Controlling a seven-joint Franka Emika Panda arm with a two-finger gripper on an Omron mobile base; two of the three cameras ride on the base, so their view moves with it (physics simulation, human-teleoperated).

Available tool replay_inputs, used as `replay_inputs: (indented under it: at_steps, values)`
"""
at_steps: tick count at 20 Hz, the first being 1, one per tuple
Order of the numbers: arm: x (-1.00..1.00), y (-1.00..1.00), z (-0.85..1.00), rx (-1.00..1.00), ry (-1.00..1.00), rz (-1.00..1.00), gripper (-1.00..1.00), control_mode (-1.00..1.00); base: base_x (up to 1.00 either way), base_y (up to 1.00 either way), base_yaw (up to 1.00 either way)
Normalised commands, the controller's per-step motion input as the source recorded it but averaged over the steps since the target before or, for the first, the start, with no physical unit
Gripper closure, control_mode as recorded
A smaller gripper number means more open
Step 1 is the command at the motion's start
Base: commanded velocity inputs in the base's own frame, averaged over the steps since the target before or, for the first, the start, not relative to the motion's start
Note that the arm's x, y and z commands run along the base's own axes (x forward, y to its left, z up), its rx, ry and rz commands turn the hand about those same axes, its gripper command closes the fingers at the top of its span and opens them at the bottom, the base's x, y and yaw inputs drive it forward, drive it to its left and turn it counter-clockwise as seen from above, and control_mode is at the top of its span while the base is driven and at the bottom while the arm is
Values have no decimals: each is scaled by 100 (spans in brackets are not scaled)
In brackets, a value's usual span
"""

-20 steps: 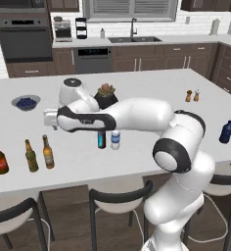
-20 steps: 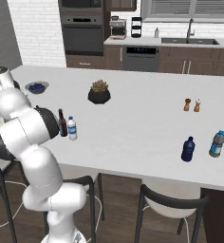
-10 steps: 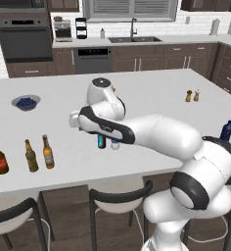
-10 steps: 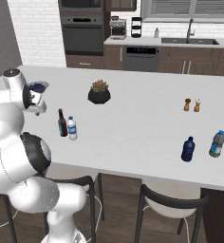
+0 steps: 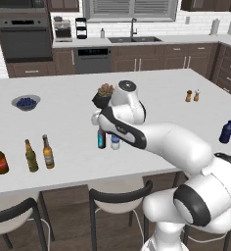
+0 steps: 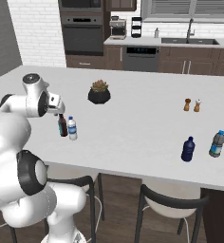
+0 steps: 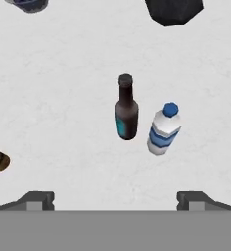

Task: Move the plastic bottles in the middle to the plastics group, and the glass bottles in the middle to the glass group.

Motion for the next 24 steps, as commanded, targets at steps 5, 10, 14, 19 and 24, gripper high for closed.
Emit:
replay_inputs:
  at_steps: [5,10,14,19,24]
  values:
    - [67,-16,0,0,-1,0,-100,-100,0,0,0]
    - [69,22,-2,0,0,0,-100,-100,0,0,0]
    - [42,31,-8,0,0,0,-100,-100,0,0,0]
    - [41,2,-16,0,4,0,-100,-100,0,0,0]
    - [7,-1,-29,-2,14,-1,-100,-100,0,0,0]
